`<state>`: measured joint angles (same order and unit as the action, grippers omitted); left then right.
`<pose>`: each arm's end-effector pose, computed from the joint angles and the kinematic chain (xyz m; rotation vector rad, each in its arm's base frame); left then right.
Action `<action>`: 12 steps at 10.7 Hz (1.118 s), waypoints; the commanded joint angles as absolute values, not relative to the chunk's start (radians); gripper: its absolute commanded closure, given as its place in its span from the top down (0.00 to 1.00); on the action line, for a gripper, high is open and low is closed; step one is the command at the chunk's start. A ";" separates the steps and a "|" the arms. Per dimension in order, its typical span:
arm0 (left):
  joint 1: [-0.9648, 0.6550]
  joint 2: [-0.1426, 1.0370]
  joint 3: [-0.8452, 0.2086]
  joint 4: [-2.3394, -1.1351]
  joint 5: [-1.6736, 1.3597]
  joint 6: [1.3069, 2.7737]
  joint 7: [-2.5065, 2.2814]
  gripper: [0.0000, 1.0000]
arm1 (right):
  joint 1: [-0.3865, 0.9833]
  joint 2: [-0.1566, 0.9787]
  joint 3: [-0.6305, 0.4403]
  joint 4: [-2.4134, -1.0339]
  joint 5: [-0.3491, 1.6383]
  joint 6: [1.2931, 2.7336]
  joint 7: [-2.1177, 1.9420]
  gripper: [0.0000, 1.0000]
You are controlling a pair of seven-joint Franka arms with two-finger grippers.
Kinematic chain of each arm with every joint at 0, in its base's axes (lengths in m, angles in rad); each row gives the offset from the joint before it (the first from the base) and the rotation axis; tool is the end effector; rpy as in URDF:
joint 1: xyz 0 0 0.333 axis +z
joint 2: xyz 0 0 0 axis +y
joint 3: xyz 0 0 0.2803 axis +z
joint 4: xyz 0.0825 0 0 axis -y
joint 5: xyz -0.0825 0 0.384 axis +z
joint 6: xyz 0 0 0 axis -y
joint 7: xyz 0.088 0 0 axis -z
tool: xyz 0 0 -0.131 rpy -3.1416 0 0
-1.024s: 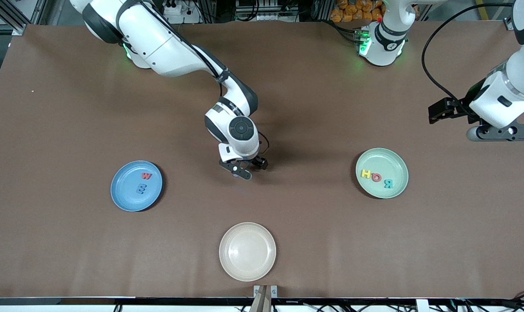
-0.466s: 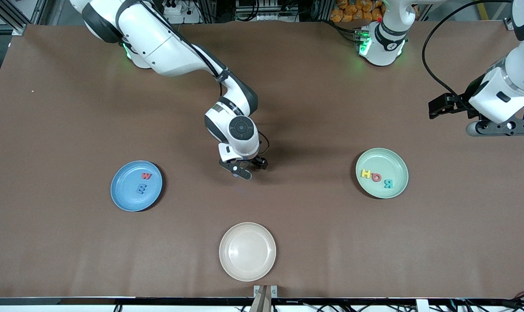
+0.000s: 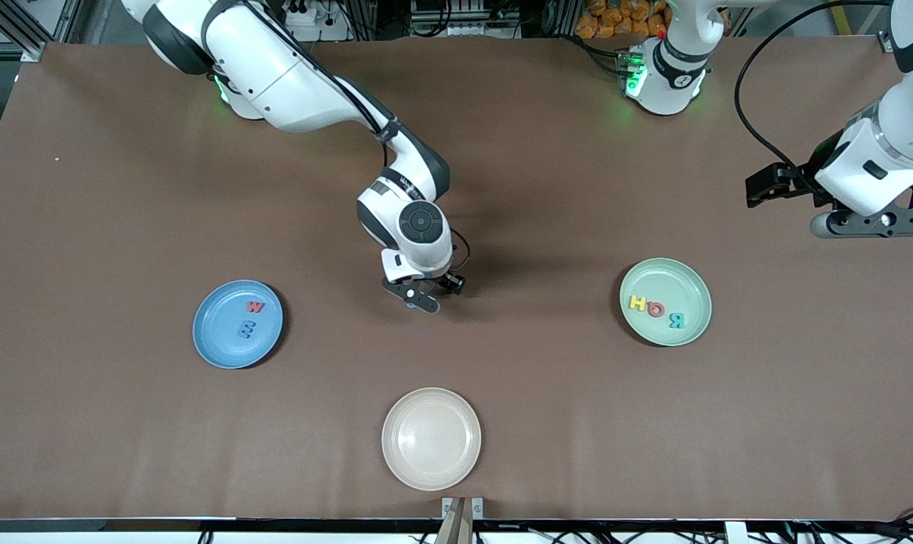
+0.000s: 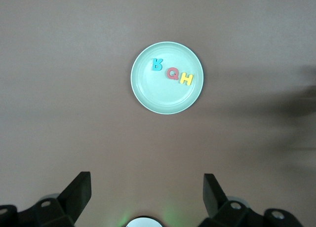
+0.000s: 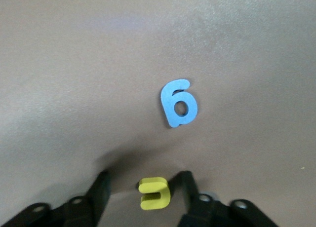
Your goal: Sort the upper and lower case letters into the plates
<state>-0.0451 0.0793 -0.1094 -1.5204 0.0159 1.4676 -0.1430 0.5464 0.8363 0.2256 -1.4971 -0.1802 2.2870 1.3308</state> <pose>0.5545 -0.0821 0.5361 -3.1084 0.0173 0.2009 0.5056 0.4599 0.1299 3.0373 -0.7900 -0.0628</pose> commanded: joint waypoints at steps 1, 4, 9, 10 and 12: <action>-0.029 0.052 -0.124 -1.543 -0.009 1.474 -0.141 1.00 | 0.554 0.816 0.227 -1.514 -0.196 2.272 1.358 0.00; -0.029 0.054 -0.132 -1.543 -0.009 1.474 -0.141 1.00 | 0.554 0.807 0.232 -1.526 -0.196 2.272 1.347 0.00; -0.031 0.060 -0.204 -1.540 -0.009 1.476 -0.143 1.00 | 0.512 0.776 0.236 -1.528 -0.193 2.258 1.260 0.00; -0.031 0.063 -0.219 -1.540 -0.011 1.477 -0.144 1.00 | 0.497 0.772 0.239 -1.526 -0.190 2.234 1.231 0.00; -0.038 0.071 -0.258 -1.539 -0.012 1.483 -0.144 1.00 | 0.445 0.741 0.258 -1.526 -0.181 2.177 1.143 0.00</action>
